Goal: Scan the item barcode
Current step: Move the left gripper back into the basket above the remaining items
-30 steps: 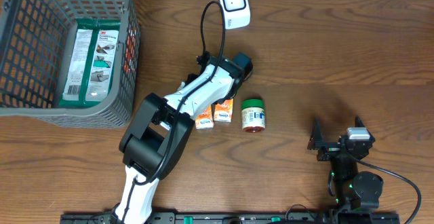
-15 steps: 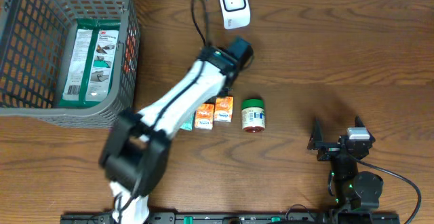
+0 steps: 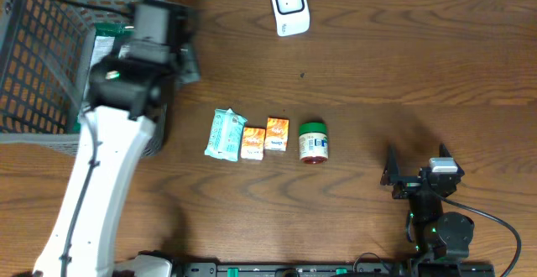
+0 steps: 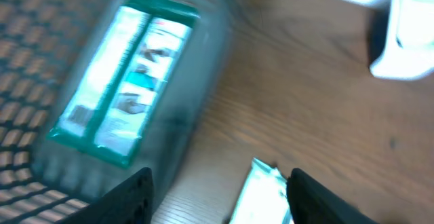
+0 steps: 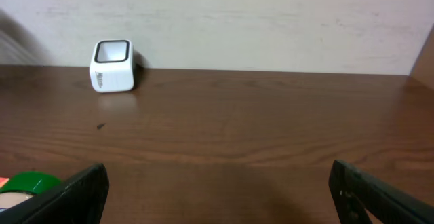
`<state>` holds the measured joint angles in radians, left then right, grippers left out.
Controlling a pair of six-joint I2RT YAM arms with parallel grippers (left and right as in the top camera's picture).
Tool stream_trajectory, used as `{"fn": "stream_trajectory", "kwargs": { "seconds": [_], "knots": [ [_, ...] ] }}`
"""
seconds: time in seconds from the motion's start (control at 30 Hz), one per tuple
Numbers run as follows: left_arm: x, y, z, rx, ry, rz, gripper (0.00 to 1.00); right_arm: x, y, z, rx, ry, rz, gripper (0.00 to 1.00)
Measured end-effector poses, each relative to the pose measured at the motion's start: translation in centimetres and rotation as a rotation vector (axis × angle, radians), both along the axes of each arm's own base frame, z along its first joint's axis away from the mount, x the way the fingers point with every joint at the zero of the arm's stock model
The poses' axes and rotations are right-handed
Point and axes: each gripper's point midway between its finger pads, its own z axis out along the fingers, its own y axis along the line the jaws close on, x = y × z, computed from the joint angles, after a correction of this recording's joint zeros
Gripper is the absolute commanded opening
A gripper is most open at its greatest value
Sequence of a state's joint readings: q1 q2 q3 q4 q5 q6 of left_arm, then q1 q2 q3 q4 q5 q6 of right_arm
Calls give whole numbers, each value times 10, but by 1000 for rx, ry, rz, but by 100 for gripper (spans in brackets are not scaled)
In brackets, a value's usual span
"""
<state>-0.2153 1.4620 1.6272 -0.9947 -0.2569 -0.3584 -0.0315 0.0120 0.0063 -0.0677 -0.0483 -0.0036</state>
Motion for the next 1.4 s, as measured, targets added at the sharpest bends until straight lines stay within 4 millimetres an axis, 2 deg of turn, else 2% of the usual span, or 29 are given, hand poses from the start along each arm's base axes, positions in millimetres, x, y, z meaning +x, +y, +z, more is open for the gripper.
{"fn": "stream_trajectory", "kwargs": {
  "seconds": [0.17,0.43,0.57,0.7,0.83,0.97,1.07,1.23,1.4],
  "knots": [
    [-10,55,15,-14,-39,134,65,0,0,0,0,0,0,99],
    [-22,135,5,-7,-5,353,65,0,0,0,0,0,0,99],
    [-17,173,-4,-6,-6,449,65,0,0,0,0,0,0,99],
    [6,210,-12,19,-46,461,69,0,0,0,0,0,0,99],
    [26,219,-24,13,-42,323,69,0,0,0,0,0,0,99],
    [38,221,-37,3,-25,214,69,0,0,0,0,0,0,99],
    [43,230,-50,4,-7,184,69,0,0,0,0,0,0,99],
    [39,259,-78,2,51,207,70,0,0,0,0,0,0,99],
    [29,283,-90,-3,72,248,69,0,0,0,0,0,0,99]
  ]
}}
